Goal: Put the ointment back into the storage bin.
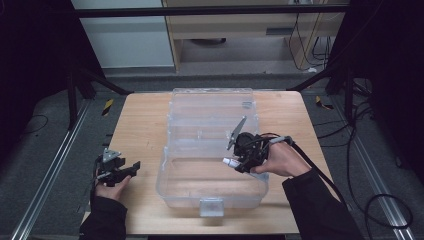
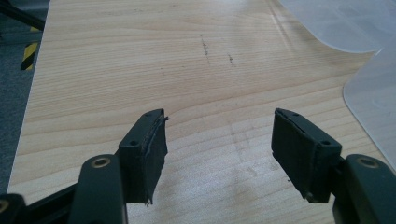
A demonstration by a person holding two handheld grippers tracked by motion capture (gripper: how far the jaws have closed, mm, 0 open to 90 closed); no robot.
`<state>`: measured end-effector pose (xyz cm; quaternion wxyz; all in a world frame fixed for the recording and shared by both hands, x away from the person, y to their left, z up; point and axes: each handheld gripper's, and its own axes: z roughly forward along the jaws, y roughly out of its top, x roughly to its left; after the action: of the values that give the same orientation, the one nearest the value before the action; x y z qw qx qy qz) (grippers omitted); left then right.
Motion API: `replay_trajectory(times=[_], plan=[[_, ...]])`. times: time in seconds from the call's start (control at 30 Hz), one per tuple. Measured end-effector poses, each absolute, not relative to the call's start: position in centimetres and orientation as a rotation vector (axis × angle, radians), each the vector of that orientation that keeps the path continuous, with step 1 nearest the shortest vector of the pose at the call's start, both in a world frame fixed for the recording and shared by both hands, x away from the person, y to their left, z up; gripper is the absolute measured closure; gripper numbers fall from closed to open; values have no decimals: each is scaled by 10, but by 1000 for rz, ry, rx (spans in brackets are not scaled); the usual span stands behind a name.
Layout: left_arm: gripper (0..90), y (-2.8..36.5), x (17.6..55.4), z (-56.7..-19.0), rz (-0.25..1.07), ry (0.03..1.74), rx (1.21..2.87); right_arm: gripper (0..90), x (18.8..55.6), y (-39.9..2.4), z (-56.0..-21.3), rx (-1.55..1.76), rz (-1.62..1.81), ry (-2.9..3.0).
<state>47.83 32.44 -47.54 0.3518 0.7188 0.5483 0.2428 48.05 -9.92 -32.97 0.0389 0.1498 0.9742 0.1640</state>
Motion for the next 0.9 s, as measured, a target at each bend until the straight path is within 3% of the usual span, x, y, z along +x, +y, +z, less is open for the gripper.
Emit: replay_trajectory(times=[0.9], plan=[[352,325,478,-475,628,1418,1861,698,477,-73,-379,192,379,3039]])
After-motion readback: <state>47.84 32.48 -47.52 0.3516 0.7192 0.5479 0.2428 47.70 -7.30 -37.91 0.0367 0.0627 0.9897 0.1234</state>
